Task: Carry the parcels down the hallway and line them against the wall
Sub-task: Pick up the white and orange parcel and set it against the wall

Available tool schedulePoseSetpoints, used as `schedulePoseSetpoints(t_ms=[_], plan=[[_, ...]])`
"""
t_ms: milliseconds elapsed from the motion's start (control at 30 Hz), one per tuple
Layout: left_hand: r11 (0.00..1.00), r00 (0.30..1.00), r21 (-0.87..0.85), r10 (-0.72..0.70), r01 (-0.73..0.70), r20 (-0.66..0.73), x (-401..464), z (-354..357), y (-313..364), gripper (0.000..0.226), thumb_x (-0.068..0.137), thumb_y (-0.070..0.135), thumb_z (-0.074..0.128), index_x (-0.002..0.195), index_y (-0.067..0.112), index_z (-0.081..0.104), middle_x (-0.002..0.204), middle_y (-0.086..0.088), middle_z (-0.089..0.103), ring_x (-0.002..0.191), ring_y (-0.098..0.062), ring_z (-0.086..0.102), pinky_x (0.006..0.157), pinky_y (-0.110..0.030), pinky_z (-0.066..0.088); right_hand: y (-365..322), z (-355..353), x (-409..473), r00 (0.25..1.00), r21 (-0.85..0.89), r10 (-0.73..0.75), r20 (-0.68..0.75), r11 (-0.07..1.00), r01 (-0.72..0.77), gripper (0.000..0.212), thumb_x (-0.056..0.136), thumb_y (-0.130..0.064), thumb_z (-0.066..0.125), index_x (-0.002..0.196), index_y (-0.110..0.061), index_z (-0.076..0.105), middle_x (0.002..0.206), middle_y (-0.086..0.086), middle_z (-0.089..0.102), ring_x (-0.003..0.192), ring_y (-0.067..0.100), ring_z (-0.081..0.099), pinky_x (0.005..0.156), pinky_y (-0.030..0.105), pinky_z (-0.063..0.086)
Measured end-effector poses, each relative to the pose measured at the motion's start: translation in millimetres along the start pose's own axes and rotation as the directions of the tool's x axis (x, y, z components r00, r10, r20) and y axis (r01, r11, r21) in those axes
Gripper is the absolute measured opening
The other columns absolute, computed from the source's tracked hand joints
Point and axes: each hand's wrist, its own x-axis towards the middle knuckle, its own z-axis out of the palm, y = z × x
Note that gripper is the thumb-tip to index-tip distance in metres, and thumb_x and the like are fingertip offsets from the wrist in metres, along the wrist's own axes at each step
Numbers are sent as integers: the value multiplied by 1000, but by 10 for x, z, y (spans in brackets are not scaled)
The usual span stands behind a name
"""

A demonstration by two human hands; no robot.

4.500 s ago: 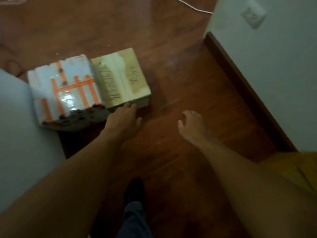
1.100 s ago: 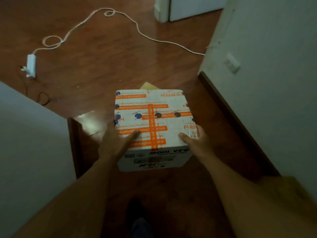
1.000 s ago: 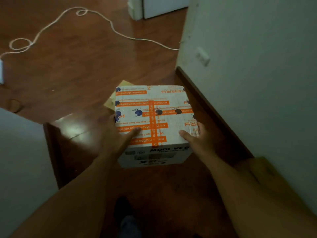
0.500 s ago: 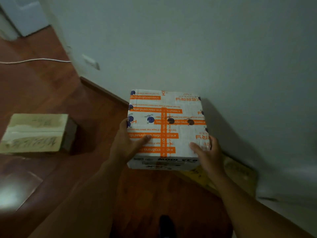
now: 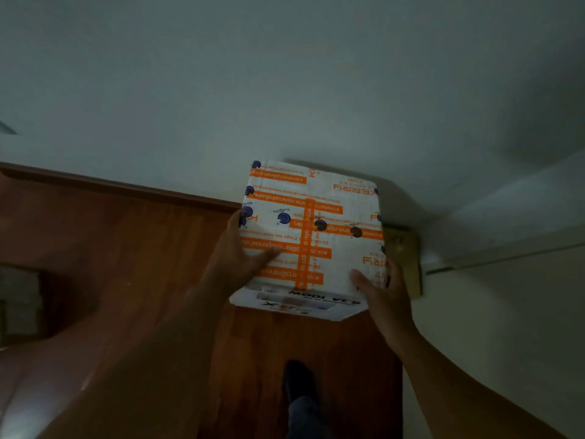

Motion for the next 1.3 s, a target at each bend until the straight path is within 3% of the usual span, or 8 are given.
schedulePoseSetpoints(t_ms=[100, 200, 433, 633, 800, 933, 1133, 1300], plan=[[999, 999, 16, -33, 32, 32, 95, 36, -147, 80, 70, 42, 82, 134, 33, 35, 117, 11, 60, 93, -4, 70, 69, -25, 60, 129, 58, 111, 999, 4, 29, 31, 1000, -29, 50, 83, -29, 76, 124, -32, 48, 113, -6, 63, 93, 3, 64, 60, 14, 54], [998, 998, 36, -58, 58, 6, 111, 64, -293, 82, 72, 39, 82, 138, 28, 34, 114, 13, 59, 93, 3, 68, 66, -21, 59, 195, 139, 225, 998, 10, 39, 57, 999, -40, 52, 85, -22, 74, 132, -19, 51, 119, 3, 64, 101, 11, 65, 64, 17, 54], [989, 995, 107, -98, 100, -27, 124, 83, -466, 100, 58, 52, 85, 138, 27, 30, 136, -5, 43, 111, -27, 60, 80, -45, 60, 322, 158, 366, 992, 68, 114, 58, 991, -118, 68, 85, -15, 73, 142, -18, 36, 117, -4, 57, 93, 0, 58, 57, 12, 52], [985, 992, 118, -128, 128, -13, 128, -31, -296, 109, 52, 66, 83, 142, 31, 32, 138, -6, 45, 113, -31, 59, 83, -49, 59, 121, 132, 312, 995, 39, 104, 15, 994, -104, 58, 85, -19, 74, 133, -18, 41, 104, -6, 59, 82, 0, 59, 49, 7, 47], [987, 997, 143, -77, 76, 0, 91, -229, 170, 110, 50, 71, 81, 141, 28, 36, 134, -5, 50, 113, -26, 61, 88, -46, 57, -290, 7, 94, 998, 47, 36, -50, 998, -33, 62, 82, -29, 77, 134, -24, 44, 112, -2, 64, 89, 9, 67, 61, 20, 56], [984, 1000, 178, 9, -11, 13, 42, -404, 695, 111, 52, 70, 79, 144, 28, 34, 137, -8, 48, 113, -27, 60, 87, -46, 58, -654, -96, -191, 988, 52, -65, -139, 996, 73, 62, 81, -33, 77, 135, -23, 47, 120, 1, 65, 100, 16, 67, 76, 31, 59], [977, 985, 126, 172, -170, -8, 14, -492, 1074, 103, 59, 53, 85, 143, 26, 32, 136, -5, 41, 115, -23, 55, 78, -32, 56, -863, -111, -456, 953, 79, -158, -259, 980, 184, 60, 84, -33, 74, 135, -30, 42, 116, -8, 62, 98, 5, 64, 69, 19, 55], [989, 993, 82, 119, -120, 11, 76, -463, 674, 98, 68, 33, 86, 144, 21, 27, 143, -10, 39, 123, -31, 53, 91, -54, 54, -577, 109, -279, 973, 153, -98, -210, 979, 131, 62, 86, -17, 73, 139, -24, 42, 126, 3, 60, 103, 15, 63, 72, 23, 55]])
